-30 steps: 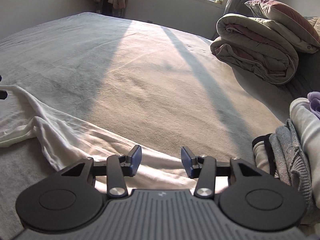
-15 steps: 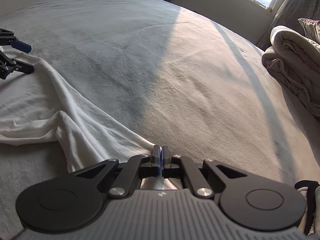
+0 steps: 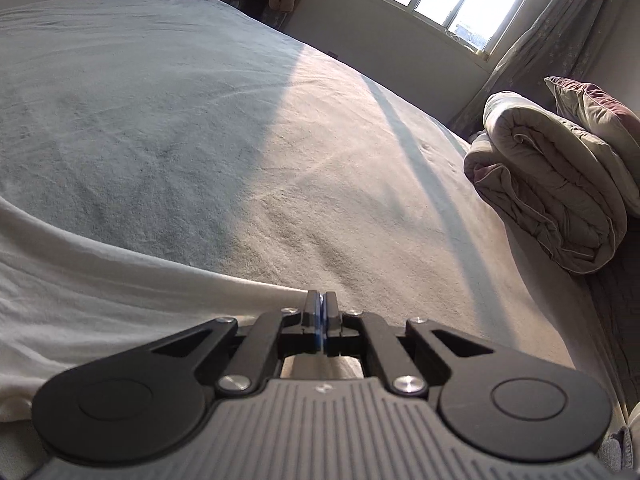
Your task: Fold clothes
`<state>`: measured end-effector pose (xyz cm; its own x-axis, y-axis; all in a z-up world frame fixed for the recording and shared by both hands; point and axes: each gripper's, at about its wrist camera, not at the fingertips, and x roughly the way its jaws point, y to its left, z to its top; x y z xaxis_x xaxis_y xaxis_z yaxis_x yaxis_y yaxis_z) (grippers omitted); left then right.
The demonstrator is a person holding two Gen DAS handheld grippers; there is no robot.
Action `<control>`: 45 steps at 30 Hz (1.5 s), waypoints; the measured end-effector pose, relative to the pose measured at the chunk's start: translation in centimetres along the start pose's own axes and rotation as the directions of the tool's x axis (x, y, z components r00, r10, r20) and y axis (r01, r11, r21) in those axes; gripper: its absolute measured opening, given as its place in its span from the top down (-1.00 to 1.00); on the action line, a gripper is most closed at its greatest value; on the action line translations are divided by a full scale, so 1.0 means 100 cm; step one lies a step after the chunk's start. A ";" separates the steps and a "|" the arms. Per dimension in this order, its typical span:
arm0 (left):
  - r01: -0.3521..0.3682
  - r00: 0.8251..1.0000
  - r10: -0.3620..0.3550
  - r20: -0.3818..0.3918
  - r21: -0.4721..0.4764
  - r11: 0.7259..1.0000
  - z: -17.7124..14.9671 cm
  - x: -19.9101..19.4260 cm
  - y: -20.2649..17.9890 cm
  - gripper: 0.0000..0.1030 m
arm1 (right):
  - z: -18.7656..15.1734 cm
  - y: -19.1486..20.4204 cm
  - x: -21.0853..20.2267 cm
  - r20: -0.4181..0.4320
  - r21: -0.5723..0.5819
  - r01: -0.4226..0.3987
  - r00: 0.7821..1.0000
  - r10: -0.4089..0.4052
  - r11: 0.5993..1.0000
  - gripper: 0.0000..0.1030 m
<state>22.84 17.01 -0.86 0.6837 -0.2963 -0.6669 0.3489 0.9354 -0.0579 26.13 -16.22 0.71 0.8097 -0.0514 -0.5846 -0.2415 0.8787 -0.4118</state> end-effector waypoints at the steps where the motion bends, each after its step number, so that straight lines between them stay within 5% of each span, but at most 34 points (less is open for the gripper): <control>1: 0.001 1.000 -0.001 0.001 -0.015 1.000 0.000 -0.001 0.003 -0.36 | 0.001 -0.001 0.002 0.000 0.009 -0.002 1.000 0.002 1.000 0.99; 8: -0.037 0.999 0.038 -0.015 0.020 0.999 -0.004 0.001 0.001 0.08 | -0.006 0.009 0.015 -0.066 -0.005 -0.037 0.997 0.037 0.999 0.98; 10: -0.034 0.999 0.034 -0.006 0.073 0.997 -0.006 0.000 -0.010 0.67 | -0.009 0.010 0.015 -0.065 0.004 -0.034 0.997 0.034 0.999 0.97; 12: -0.049 0.999 0.048 0.010 0.118 0.992 -0.007 0.000 -0.023 0.98 | -0.010 0.012 0.013 -0.060 0.018 -0.026 0.998 0.027 0.999 0.97; 15: -0.122 0.990 0.110 0.084 0.153 0.981 -0.011 -0.007 -0.035 0.99 | -0.010 0.015 0.008 -0.038 0.015 0.003 0.999 -0.002 1.000 0.97; 19: -0.164 0.970 0.156 0.187 0.030 0.986 -0.010 -0.019 -0.025 0.99 | -0.009 0.013 0.001 0.018 0.029 0.047 0.999 -0.047 0.998 0.97; 29: -0.284 0.957 0.273 0.102 0.109 0.953 -0.011 0.010 -0.037 0.94 | -0.011 0.025 0.028 -0.009 0.051 0.033 0.999 -0.033 0.998 0.89; 32: -0.299 0.953 0.288 0.099 0.129 0.946 -0.010 0.005 -0.041 0.71 | -0.011 0.015 0.019 -0.016 0.107 0.017 1.000 -0.015 0.994 0.69; 34: -0.284 0.957 0.273 0.100 0.116 0.952 -0.006 -0.003 -0.043 0.32 | -0.011 0.003 0.012 -0.022 0.139 0.001 1.000 0.002 0.990 0.22; 35: -0.267 0.961 0.257 0.100 0.106 0.958 -0.003 -0.007 -0.044 0.19 | -0.013 -0.006 0.007 -0.026 0.146 -0.010 1.000 0.014 0.989 0.16; 45: -0.037 0.997 0.034 0.064 0.043 0.998 0.032 0.002 -0.089 0.19 | -0.048 -0.104 -0.018 -0.175 0.197 0.006 0.984 0.029 0.980 0.16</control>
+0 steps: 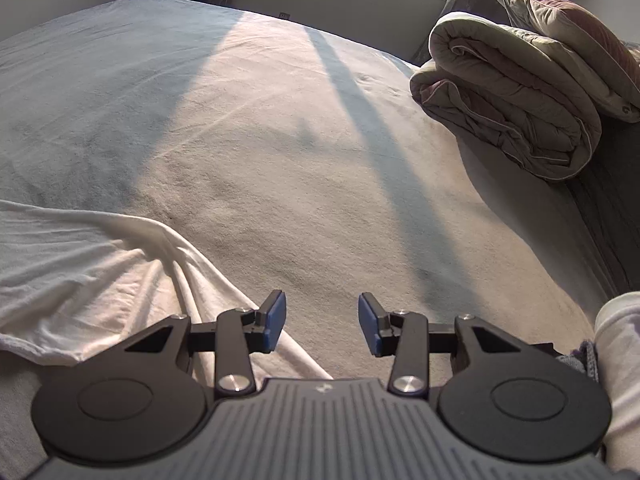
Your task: Fold clothes
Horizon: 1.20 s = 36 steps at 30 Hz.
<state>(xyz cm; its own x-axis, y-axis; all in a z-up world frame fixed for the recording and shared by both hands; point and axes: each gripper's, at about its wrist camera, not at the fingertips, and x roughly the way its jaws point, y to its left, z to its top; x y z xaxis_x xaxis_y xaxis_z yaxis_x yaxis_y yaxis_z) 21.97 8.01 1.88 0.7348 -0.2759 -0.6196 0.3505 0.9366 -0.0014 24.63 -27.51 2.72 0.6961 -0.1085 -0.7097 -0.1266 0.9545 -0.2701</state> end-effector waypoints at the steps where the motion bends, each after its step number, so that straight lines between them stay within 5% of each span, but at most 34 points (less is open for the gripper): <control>1: 0.013 1.000 -0.013 -0.005 -0.001 1.000 0.003 0.005 -0.006 0.18 | -0.004 -0.007 0.001 -0.019 0.008 -0.001 1.000 0.001 1.000 0.18; 14: 0.026 0.997 -0.026 -0.072 -0.003 1.000 0.020 0.071 -0.054 0.18 | -0.019 -0.021 0.018 -0.146 0.009 -0.089 0.985 0.090 0.996 0.42; 16: 0.015 0.998 -0.014 -0.057 0.013 1.000 0.018 0.074 -0.058 0.18 | -0.018 -0.022 0.017 -0.152 0.003 -0.097 0.984 0.096 0.995 0.60; 23: -0.001 1.000 0.001 0.022 0.043 0.999 0.010 0.082 -0.066 0.19 | -0.013 -0.019 0.022 -0.221 -0.055 -0.116 0.970 0.101 0.992 0.60; 36: 0.149 0.986 -0.136 0.092 -0.148 0.978 0.002 0.084 -0.036 0.19 | -0.001 0.005 0.023 -0.340 -0.270 -0.106 0.940 0.008 0.957 0.60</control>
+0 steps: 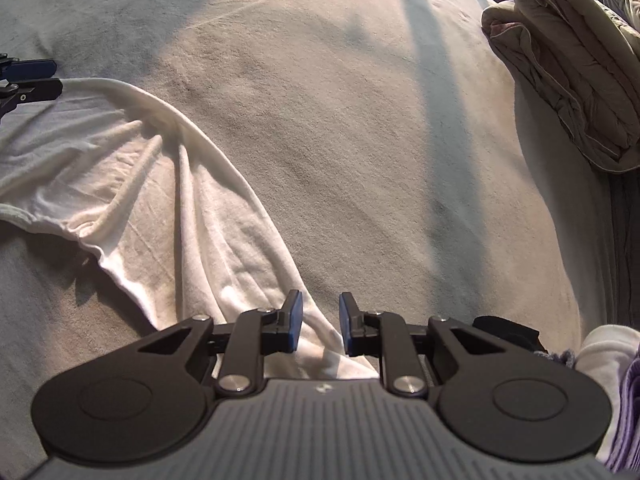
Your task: Fold clothes
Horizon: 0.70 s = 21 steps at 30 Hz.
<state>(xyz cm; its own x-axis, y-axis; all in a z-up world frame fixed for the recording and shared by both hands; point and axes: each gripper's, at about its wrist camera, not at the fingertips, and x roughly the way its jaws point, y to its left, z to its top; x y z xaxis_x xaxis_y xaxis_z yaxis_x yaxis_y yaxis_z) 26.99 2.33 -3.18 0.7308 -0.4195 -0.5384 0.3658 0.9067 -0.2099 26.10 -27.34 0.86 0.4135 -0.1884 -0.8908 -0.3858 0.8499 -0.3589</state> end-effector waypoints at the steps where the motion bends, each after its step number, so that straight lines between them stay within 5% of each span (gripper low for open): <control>1: 0.001 1.000 -0.001 0.000 -0.001 1.000 0.000 0.000 0.000 0.19 | 0.001 0.002 0.004 -0.017 -0.005 0.007 1.000 -0.008 1.000 0.60; 4: 0.012 1.000 -0.012 0.000 -0.013 1.000 0.000 0.000 0.002 0.19 | 0.003 0.009 0.011 -0.045 -0.033 0.001 0.999 -0.003 0.999 0.98; 8: -0.007 1.000 0.007 -0.003 -0.046 0.999 0.001 0.000 0.008 0.51 | 0.014 0.022 0.011 -0.045 -0.157 0.135 0.989 -0.144 0.978 0.98; 12: -0.007 1.000 0.006 -0.010 -0.106 0.994 0.002 0.000 0.018 0.95 | 0.029 0.018 0.014 0.015 -0.177 0.292 0.956 -0.294 0.940 0.99; 17: -0.005 1.000 0.004 -0.008 -0.144 0.990 0.002 0.001 0.022 1.00 | 0.037 0.016 0.022 0.133 -0.104 0.436 0.897 -0.422 0.894 0.99; 21: -0.013 1.000 0.012 -0.006 -0.149 0.989 0.002 0.001 0.022 0.99 | 0.040 0.010 0.022 0.149 -0.006 0.450 0.884 -0.444 0.893 0.90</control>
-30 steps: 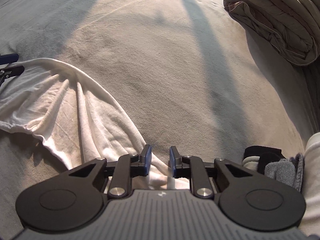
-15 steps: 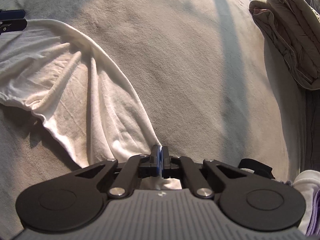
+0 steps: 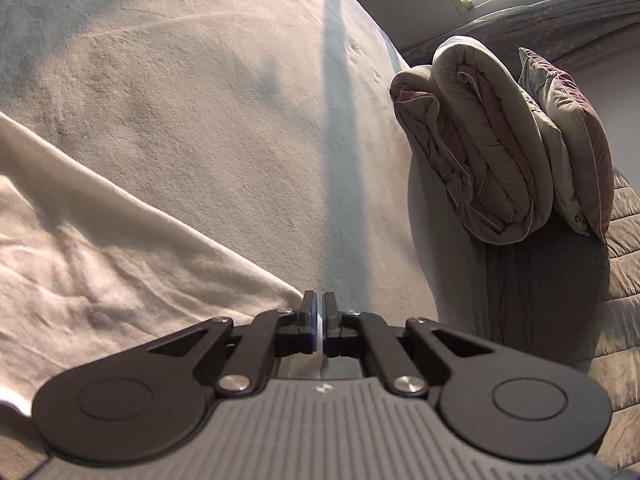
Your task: Fold clothes
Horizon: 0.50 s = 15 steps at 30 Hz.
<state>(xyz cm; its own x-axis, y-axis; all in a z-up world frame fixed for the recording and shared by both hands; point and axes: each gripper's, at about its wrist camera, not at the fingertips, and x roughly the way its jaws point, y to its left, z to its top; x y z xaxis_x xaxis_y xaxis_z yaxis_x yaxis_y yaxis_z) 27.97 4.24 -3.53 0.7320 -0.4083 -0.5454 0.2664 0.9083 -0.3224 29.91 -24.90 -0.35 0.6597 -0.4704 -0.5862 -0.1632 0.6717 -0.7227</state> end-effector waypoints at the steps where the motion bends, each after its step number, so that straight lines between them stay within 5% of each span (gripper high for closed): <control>1: 0.000 1.000 0.000 0.000 -0.001 1.000 0.000 0.000 0.000 0.99 | 0.000 -0.005 0.000 -0.002 0.037 0.005 1.000 -0.005 0.999 0.77; 7: -0.001 1.000 0.001 -0.001 0.001 1.000 0.000 0.000 0.000 0.98 | -0.011 -0.045 0.011 -0.066 0.291 -0.078 0.993 0.101 0.954 0.49; 15: 0.005 1.000 -0.005 -0.002 -0.004 1.000 0.000 0.000 0.002 0.98 | -0.030 -0.054 0.049 -0.075 0.571 -0.173 0.963 0.260 0.802 0.25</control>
<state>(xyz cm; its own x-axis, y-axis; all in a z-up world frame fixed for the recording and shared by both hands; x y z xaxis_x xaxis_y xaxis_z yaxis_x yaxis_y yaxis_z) 28.06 4.39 -3.61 0.7293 -0.4127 -0.5457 0.2674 0.9061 -0.3280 31.78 -32.59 -0.38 0.5377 -0.3207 -0.7798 0.1744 0.9471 -0.2693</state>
